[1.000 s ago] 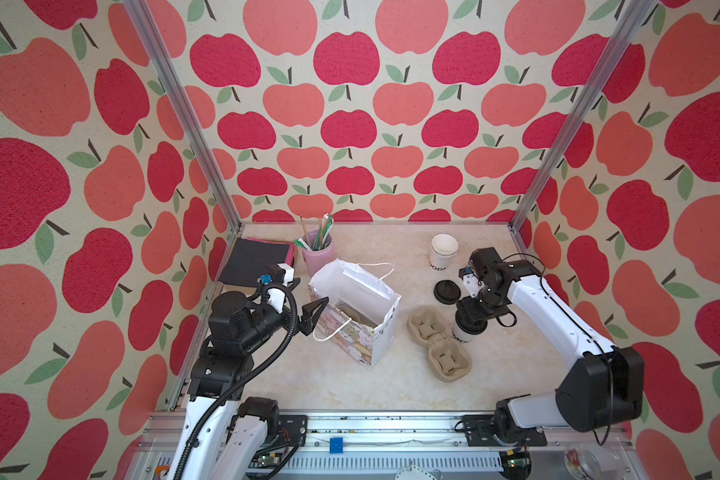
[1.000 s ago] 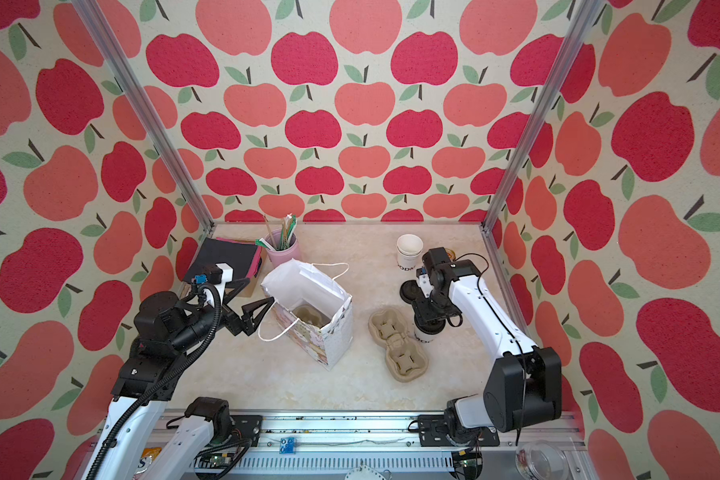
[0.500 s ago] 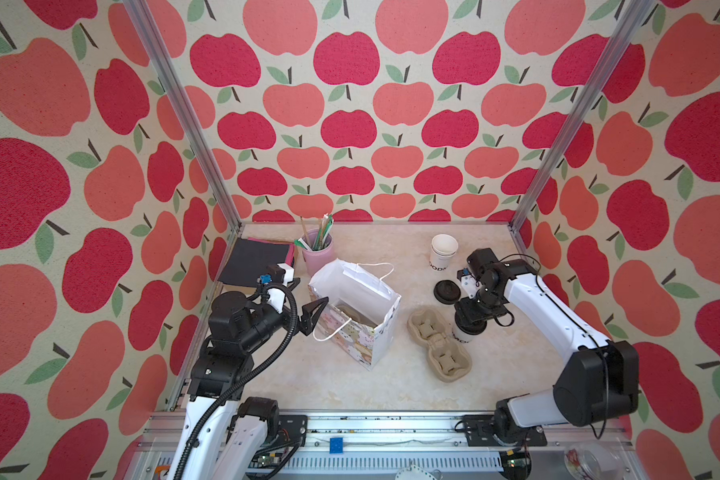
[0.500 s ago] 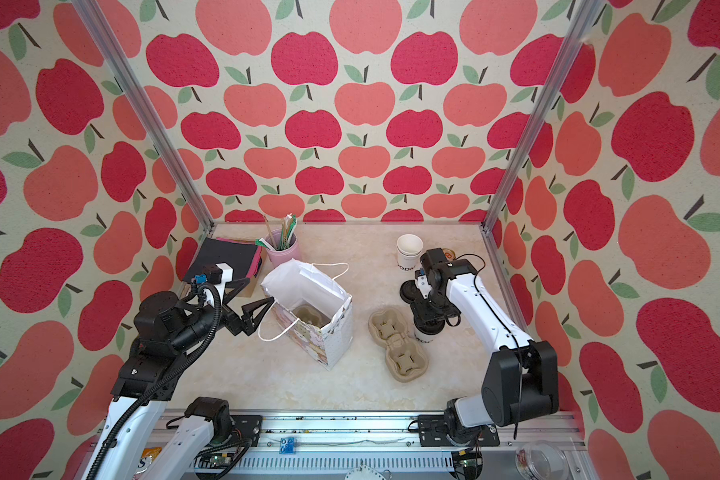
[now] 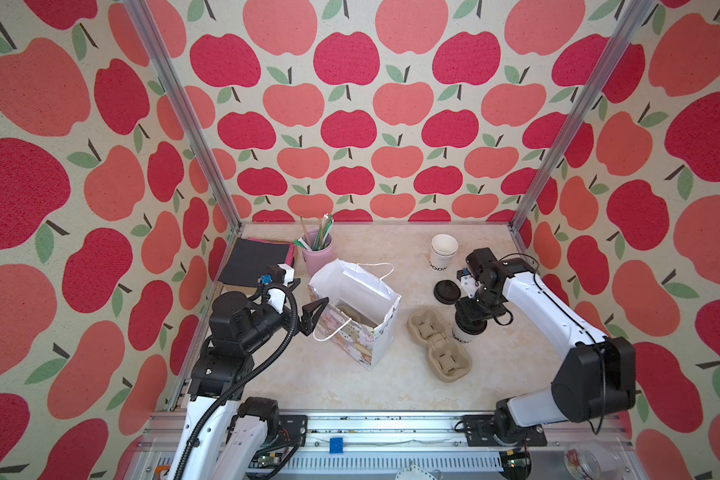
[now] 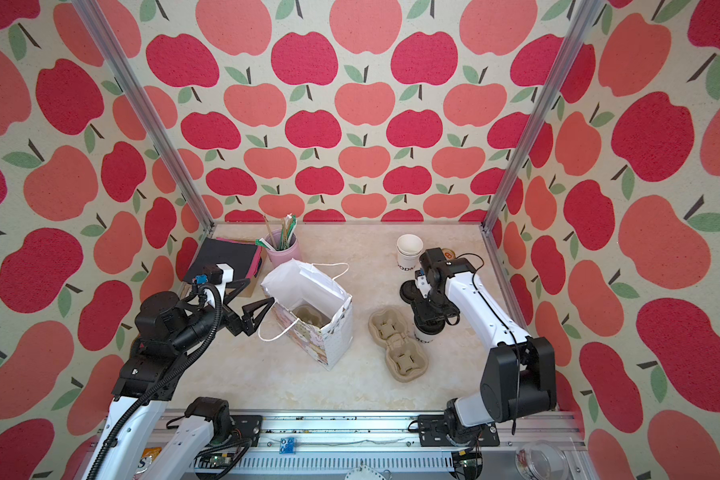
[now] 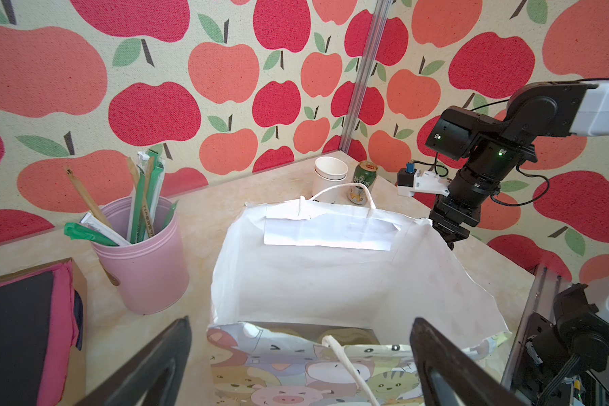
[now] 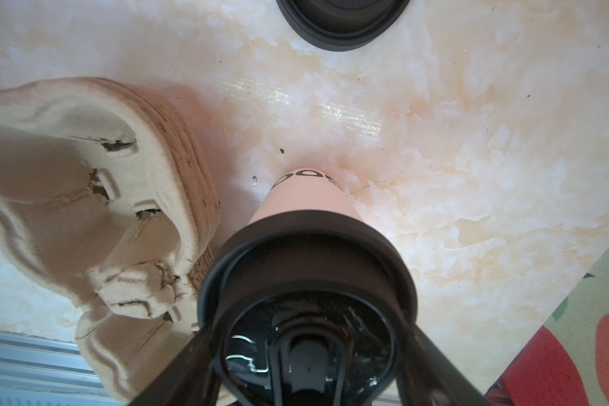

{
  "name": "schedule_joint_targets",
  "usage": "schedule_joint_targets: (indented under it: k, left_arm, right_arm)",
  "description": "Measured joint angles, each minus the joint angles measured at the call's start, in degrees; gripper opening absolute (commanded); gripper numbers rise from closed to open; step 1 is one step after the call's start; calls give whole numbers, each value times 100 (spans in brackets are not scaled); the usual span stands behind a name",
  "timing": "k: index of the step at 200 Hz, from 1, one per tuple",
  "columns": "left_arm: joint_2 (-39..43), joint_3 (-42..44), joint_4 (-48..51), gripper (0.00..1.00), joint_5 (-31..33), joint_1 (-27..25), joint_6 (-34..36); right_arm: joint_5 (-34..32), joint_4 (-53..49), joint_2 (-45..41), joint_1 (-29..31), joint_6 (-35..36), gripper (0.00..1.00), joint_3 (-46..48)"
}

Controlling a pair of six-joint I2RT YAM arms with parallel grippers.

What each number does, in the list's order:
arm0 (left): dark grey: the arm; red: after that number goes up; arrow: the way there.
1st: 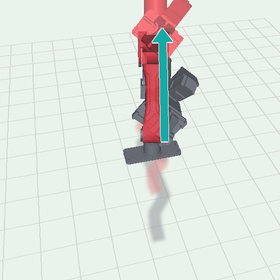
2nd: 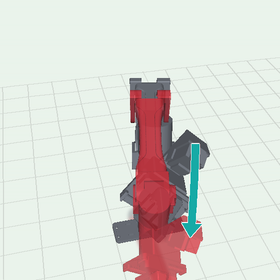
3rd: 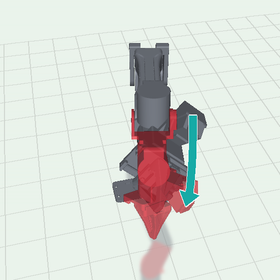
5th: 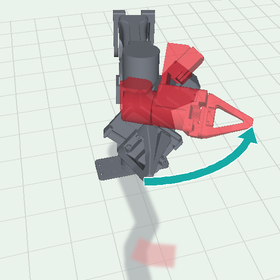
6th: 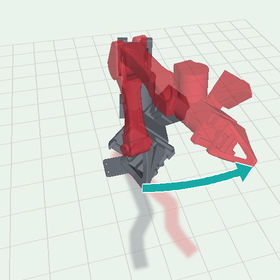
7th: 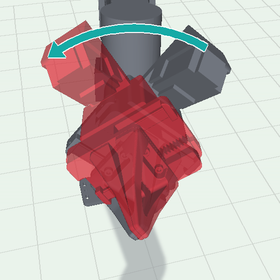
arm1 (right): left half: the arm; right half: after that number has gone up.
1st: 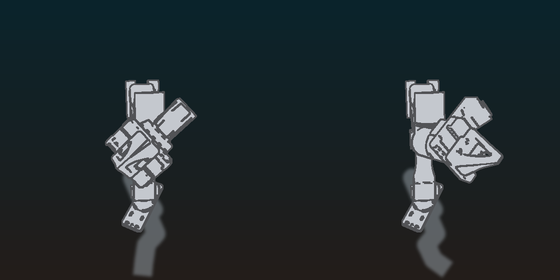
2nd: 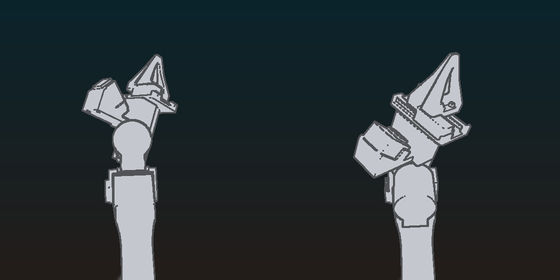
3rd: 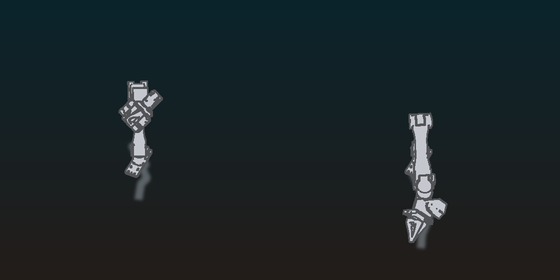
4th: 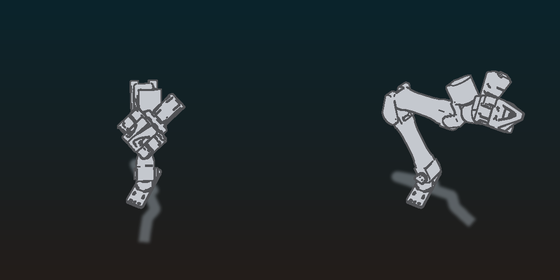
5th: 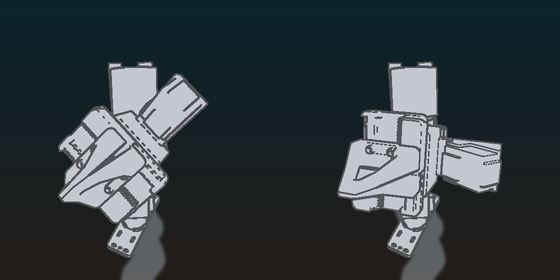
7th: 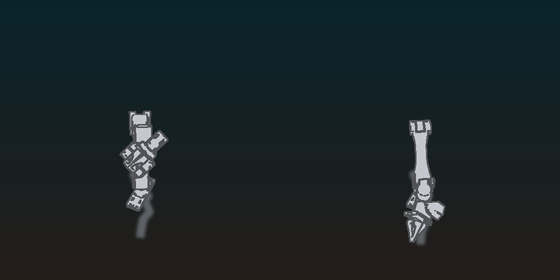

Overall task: Pack the takeout coffee
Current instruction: 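Lower the right gripper onto the coffee cup lid and close on it, then lift the held coffee cup and swing it over the gift bag opening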

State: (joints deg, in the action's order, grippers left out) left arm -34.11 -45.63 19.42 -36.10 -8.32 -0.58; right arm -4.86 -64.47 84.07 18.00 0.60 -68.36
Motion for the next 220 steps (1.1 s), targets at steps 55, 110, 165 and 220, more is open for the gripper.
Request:
schedule_joint_targets:
  k: [55, 110, 165, 220]
  left_arm:
    - [0, 0, 0, 99, 2, 20, 0]
    - [0, 4, 0, 99, 4, 48, 0]
    - [0, 37, -2, 99, 11, 59, 0]
    - [0, 37, -2, 99, 74, 85, -2]
  right_arm:
    - [4, -52, -9, 22, -2, 65, -33]
    - [0, -424, -90, 227, -22, 63, -664]
    - [-44, -820, -330, 481, -87, 62, -1574]
    - [127, -1088, -444, 852, -199, 62, -2581]
